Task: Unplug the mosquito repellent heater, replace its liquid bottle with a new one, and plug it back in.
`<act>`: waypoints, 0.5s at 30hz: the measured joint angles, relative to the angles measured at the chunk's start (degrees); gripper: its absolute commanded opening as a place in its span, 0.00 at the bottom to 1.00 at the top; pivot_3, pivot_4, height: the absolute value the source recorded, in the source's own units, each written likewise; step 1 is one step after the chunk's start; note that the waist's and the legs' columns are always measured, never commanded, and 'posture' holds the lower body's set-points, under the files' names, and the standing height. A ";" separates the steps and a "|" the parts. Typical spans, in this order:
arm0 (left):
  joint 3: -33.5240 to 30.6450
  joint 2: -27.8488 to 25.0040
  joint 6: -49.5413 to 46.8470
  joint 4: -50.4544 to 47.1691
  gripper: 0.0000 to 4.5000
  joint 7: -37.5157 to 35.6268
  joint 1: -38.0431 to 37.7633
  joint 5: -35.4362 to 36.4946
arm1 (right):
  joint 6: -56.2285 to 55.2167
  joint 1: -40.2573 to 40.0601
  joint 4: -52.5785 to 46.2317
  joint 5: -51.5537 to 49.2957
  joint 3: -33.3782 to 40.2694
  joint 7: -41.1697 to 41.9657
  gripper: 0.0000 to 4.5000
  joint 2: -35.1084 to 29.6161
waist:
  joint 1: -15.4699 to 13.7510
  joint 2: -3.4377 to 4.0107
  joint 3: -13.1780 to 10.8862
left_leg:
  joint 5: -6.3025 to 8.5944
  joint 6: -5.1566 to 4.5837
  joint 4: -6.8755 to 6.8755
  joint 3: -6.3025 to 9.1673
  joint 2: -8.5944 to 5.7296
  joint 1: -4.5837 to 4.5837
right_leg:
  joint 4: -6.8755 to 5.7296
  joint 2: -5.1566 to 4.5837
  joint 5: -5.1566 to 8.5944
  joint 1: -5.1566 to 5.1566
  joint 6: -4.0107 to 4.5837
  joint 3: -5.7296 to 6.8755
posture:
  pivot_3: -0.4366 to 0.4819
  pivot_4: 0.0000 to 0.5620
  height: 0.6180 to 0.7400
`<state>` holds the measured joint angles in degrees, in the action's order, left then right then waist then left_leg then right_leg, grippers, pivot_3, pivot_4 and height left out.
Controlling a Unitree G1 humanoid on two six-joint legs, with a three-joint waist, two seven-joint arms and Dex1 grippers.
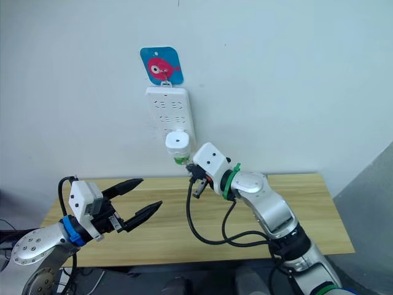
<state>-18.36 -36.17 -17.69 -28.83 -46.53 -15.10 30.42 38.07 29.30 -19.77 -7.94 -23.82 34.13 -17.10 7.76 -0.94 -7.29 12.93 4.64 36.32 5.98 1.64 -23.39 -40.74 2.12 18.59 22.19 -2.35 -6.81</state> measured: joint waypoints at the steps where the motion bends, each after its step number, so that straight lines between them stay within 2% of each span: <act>1: -0.76 -1.16 0.91 1.25 1.00 -0.86 -0.40 -0.62 | 0.07 -0.31 -1.39 -0.27 0.49 1.45 0.04 -2.48 | 0.00 -0.01 0.01 | 0.00 0.00 -0.01 0.00 0.00 0.00 | 0.01 0.00 0.01 0.00 0.01 0.01 | 0.43 0.09 1.00; 3: -2.76 -4.12 2.49 3.98 1.00 -3.69 -1.70 -1.51 | 0.68 -1.64 -3.50 -1.81 2.95 4.01 0.14 -6.89 | -0.02 -0.05 0.03 | 0.00 0.00 -0.06 -0.01 -0.01 0.00 | 0.04 -0.01 0.04 0.00 0.05 0.02 | 0.45 0.08 1.00; 4: -3.37 -5.09 3.44 5.22 1.00 -5.25 -2.10 -1.69 | 1.15 -2.06 -4.16 -2.74 4.28 5.32 0.22 -8.45 | -0.04 -0.05 0.03 | 0.00 0.00 -0.07 -0.01 -0.03 0.00 | 0.03 -0.02 0.05 0.01 0.07 0.02 | 0.45 0.07 1.00; 8: -4.96 -10.37 6.87 10.81 1.00 -12.88 -2.51 -2.32 | 0.91 -6.79 -8.99 -7.65 8.48 15.70 0.53 -21.72 | -0.91 -0.16 0.11 | 0.00 0.00 -0.19 -0.01 -0.04 0.02 | 0.12 -0.08 0.10 0.00 0.12 0.10 | 0.46 0.03 1.00; 13: -5.16 -15.54 5.46 13.97 1.00 -17.04 -0.66 -2.42 | -3.33 -10.26 -8.98 -8.79 13.44 21.40 0.94 -31.35 | -1.29 -0.26 0.28 | 0.00 0.00 -0.19 -0.15 -0.02 0.13 | 0.09 -0.09 0.10 -0.04 0.13 0.09 | 0.47 0.00 1.00; 14: -5.11 -16.26 4.93 14.01 1.00 -17.30 -0.53 -2.51 | -4.78 -10.88 -8.56 -8.29 14.17 22.11 1.00 -33.11 | -1.31 -0.31 0.34 | 0.00 0.00 -0.20 -0.20 -0.02 0.17 | 0.09 -0.12 0.10 -0.06 0.13 0.07 | 0.47 0.00 1.00; 15: -5.01 -16.83 4.08 14.02 1.00 -17.33 -0.32 -2.72 | -6.69 -11.87 -7.88 -7.34 14.84 22.76 1.00 -35.14 | -1.37 -0.35 0.39 | 0.00 0.00 -0.21 -0.22 -0.03 0.19 | 0.10 -0.15 0.10 -0.07 0.13 0.07 | 0.47 0.00 1.00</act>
<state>-23.37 -53.00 -13.61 -14.81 -63.85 -15.42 27.70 31.38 17.43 -27.65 -15.28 -8.98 56.89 -52.24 6.39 -1.29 -6.91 12.93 4.64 36.12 5.76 1.61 -23.20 -40.64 1.97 18.69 22.11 -2.22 -6.74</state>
